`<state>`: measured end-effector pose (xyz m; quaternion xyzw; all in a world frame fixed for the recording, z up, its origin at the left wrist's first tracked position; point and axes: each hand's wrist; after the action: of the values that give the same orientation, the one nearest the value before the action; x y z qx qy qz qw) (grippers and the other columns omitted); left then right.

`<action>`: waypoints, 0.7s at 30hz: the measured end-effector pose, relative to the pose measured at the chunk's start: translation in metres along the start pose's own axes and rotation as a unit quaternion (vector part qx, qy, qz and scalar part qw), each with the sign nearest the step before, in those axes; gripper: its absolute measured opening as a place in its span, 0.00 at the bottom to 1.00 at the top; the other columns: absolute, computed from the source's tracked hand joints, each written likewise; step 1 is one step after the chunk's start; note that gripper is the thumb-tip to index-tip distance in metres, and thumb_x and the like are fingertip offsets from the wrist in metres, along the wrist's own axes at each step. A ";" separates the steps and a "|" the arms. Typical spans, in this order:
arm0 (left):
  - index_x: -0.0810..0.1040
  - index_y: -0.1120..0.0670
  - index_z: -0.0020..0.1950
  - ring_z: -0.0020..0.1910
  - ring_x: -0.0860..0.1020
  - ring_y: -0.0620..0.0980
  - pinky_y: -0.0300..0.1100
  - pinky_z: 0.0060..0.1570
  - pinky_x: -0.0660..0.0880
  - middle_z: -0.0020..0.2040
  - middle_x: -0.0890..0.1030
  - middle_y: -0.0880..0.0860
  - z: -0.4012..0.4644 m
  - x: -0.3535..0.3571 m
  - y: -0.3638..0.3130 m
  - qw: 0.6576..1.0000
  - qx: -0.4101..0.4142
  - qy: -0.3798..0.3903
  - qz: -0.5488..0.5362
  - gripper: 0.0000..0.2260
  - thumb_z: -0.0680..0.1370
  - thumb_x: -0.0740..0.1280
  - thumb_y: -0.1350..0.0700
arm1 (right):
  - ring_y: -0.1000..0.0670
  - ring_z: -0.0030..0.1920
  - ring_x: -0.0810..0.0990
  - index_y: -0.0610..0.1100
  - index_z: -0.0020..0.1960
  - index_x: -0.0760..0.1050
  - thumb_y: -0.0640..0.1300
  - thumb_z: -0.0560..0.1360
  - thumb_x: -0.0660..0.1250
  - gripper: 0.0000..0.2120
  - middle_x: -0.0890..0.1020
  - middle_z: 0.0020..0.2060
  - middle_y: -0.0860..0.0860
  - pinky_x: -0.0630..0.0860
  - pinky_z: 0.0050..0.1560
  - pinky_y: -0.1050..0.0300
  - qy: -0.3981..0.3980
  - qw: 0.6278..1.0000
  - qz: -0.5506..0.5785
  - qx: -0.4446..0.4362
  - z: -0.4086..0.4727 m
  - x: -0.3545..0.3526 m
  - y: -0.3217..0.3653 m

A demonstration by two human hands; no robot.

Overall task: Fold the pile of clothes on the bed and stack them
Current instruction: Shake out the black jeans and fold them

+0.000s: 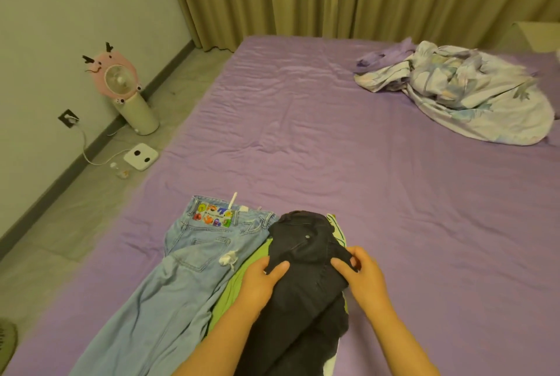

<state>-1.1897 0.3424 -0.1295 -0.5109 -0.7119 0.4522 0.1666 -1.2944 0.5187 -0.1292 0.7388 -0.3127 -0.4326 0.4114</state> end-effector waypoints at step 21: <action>0.74 0.47 0.64 0.50 0.80 0.51 0.45 0.51 0.76 0.50 0.83 0.53 -0.317 -0.098 -0.169 0.967 0.162 0.167 -0.099 0.30 0.68 0.63 0.32 | 0.55 0.52 0.81 0.45 0.50 0.78 0.37 0.74 0.70 0.07 0.83 0.47 0.55 0.77 0.53 0.60 -0.026 0.928 0.141 -0.345 -0.281 -0.051 0.235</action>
<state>-1.0241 0.3948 0.2002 -0.4727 -0.6379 0.4510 0.4077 -1.0898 0.5456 0.1778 0.4882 -0.2557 -0.4699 0.6896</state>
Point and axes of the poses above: each hand's wrist, its own z-axis towards the middle knuckle, its own x-axis out of the palm, y = z × x
